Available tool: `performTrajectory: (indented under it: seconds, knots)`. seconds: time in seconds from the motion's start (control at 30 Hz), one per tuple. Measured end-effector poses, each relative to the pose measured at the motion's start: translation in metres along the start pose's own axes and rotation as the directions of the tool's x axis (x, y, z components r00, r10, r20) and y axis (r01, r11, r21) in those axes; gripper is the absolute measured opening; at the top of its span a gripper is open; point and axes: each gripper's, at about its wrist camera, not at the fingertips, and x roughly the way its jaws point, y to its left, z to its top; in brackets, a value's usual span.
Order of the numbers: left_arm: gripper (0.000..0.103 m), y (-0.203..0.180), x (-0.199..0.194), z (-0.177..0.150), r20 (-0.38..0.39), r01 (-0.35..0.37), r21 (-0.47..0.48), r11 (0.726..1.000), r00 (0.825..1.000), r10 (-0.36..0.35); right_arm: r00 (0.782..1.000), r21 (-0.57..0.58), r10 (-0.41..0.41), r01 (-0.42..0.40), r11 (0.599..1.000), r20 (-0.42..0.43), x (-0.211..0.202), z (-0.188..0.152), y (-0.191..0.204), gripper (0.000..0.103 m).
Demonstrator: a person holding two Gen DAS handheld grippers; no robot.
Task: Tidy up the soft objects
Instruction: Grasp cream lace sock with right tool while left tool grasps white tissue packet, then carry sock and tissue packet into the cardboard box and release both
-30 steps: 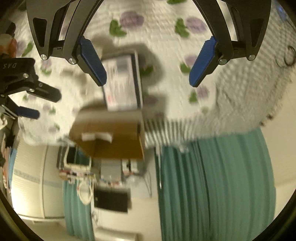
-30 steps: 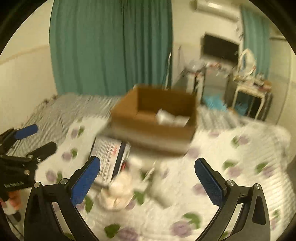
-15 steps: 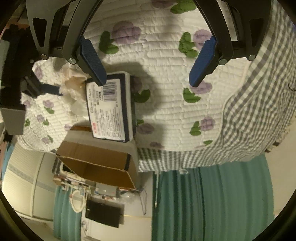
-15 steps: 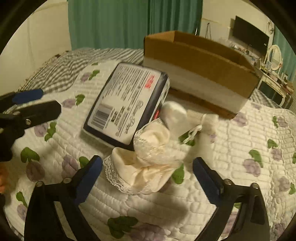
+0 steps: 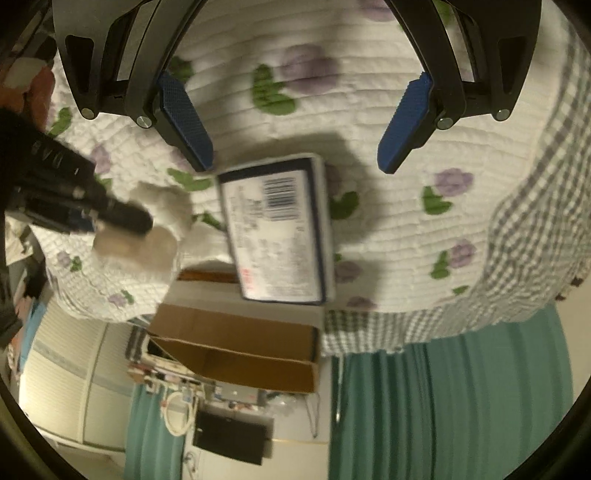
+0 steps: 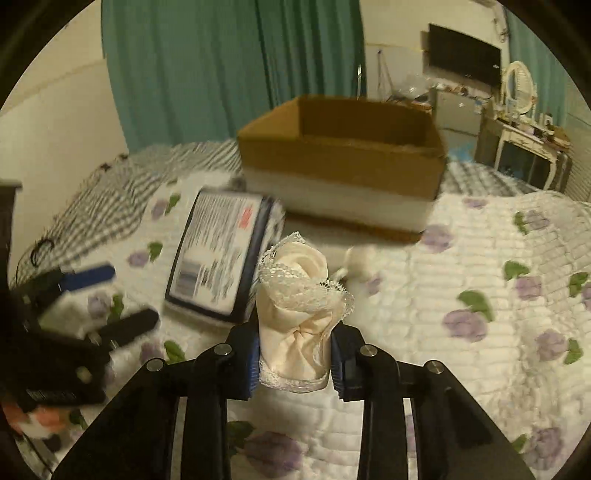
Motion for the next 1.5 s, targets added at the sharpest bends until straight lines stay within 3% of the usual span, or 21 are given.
performTrajectory:
  seconds: [0.2,0.4,0.57,0.7,0.77,1.13,1.5]
  knots:
    - [0.092,-0.02,0.035,0.005,-0.057,-0.031,-0.045,0.998,0.998,0.028,0.998,0.048,-0.052,0.049,0.998,0.047,-0.013,0.015,-0.025,0.029]
    - [0.091,-0.021,0.065,0.004,-0.089,-0.082,-0.075,0.994,0.993,0.076,0.997,0.086,-0.076,0.076,0.993,-0.003,0.003,0.009,-0.041,0.03]
    - [0.091,-0.002,0.079,0.008,-0.127,-0.079,-0.15,0.985,0.99,0.06,0.996,0.084,-0.078,0.081,0.993,-0.038,0.015,0.004,-0.042,0.03]
    - [0.09,-0.002,0.083,0.013,-0.14,-0.074,-0.13,0.989,0.989,0.055,0.996,0.058,-0.077,0.079,0.995,-0.042,0.019,0.003,-0.036,0.03]
    - [0.084,-0.001,0.084,0.012,-0.144,-0.064,-0.12,0.991,0.988,0.047,0.996,0.05,-0.077,0.08,0.996,-0.049,0.02,0.002,-0.034,0.03]
    - [0.078,0.004,0.017,0.014,-0.063,-0.038,-0.114,0.993,0.998,0.031,0.999,0.095,-0.047,0.049,0.994,-0.015,-0.007,0.001,-0.036,0.03]
    - [0.078,-0.003,-0.085,0.076,0.112,-0.004,-0.059,0.998,0.994,0.01,0.993,0.05,-0.005,-0.001,0.999,0.121,-0.087,0.055,-0.028,0.03]
